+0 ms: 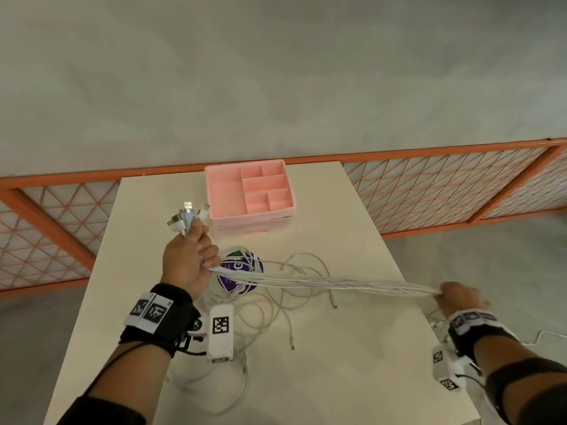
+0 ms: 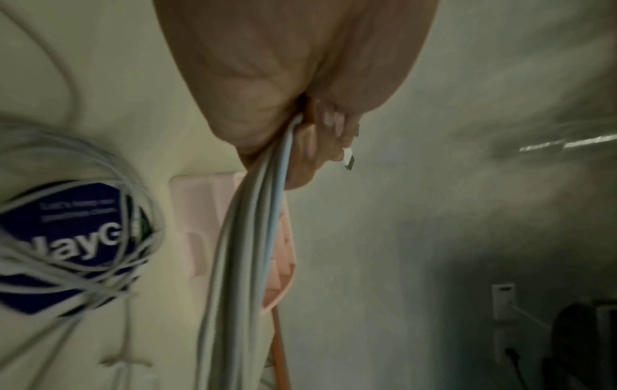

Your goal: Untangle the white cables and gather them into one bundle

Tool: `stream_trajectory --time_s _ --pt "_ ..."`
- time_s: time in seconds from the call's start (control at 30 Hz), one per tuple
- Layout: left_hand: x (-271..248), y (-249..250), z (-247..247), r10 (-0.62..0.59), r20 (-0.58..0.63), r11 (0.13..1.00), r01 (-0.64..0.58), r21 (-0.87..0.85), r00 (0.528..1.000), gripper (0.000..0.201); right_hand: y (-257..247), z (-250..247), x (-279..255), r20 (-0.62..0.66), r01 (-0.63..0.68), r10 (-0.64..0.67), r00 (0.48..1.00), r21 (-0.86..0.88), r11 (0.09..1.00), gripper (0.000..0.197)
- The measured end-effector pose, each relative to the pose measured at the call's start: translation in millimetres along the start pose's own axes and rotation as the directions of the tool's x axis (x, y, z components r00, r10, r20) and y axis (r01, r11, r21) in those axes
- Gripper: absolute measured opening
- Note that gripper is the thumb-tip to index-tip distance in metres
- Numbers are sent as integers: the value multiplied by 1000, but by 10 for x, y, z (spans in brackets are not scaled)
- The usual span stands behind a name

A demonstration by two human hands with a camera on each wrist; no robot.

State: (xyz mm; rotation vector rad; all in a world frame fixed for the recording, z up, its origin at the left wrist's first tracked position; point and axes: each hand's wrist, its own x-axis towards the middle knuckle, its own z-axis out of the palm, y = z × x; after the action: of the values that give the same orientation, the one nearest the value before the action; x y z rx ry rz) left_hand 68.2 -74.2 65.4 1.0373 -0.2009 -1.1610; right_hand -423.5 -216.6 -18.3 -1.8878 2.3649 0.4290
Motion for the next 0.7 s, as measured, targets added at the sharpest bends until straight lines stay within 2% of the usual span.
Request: stream_trajectory --time_s 0.07,0.13,0.2,0.3,0.37,0.4,0.47,0.53,0.63,0.7 --pt "-65 -169 -15 -108 40 992 105 75 993 28 146 -13 131 -95 -53 62 994 100 994 31" --pt "-139 -357 -37 -193 59 963 177 204 979 26 185 -7 170 -117 -50 66 991 137 989 30" --pt "-189 -532 -62 -232 50 924 204 323 972 26 126 49 114 -29 -34 37 999 99 994 17" --pt "-224 -684 -105 -255 7 884 231 406 967 28 20 213 -3 194 33 -30 981 -9 999 6" --pt "-235 -714 -124 -260 -2 867 235 440 965 28 -45 350 13 306 48 -41 951 -16 999 30" --pt "-238 -718 -130 -259 1 863 231 449 966 28 -118 349 -2 318 49 -42 947 -13 999 38" --pt "-236 -710 -138 -253 0 863 226 451 967 28 -382 236 -58 265 69 -74 961 28 997 36" --pt "-232 -700 -121 -246 -1 867 221 446 969 27 -739 76 -162 210 134 -162 964 140 981 31" --pt "-247 -684 -87 -230 0 869 206 450 973 27 -1289 19 -328 226 253 -307 925 239 938 27" --pt "-257 -677 -77 -222 6 873 196 447 975 28 -1588 113 -482 264 292 -364 893 275 916 38"
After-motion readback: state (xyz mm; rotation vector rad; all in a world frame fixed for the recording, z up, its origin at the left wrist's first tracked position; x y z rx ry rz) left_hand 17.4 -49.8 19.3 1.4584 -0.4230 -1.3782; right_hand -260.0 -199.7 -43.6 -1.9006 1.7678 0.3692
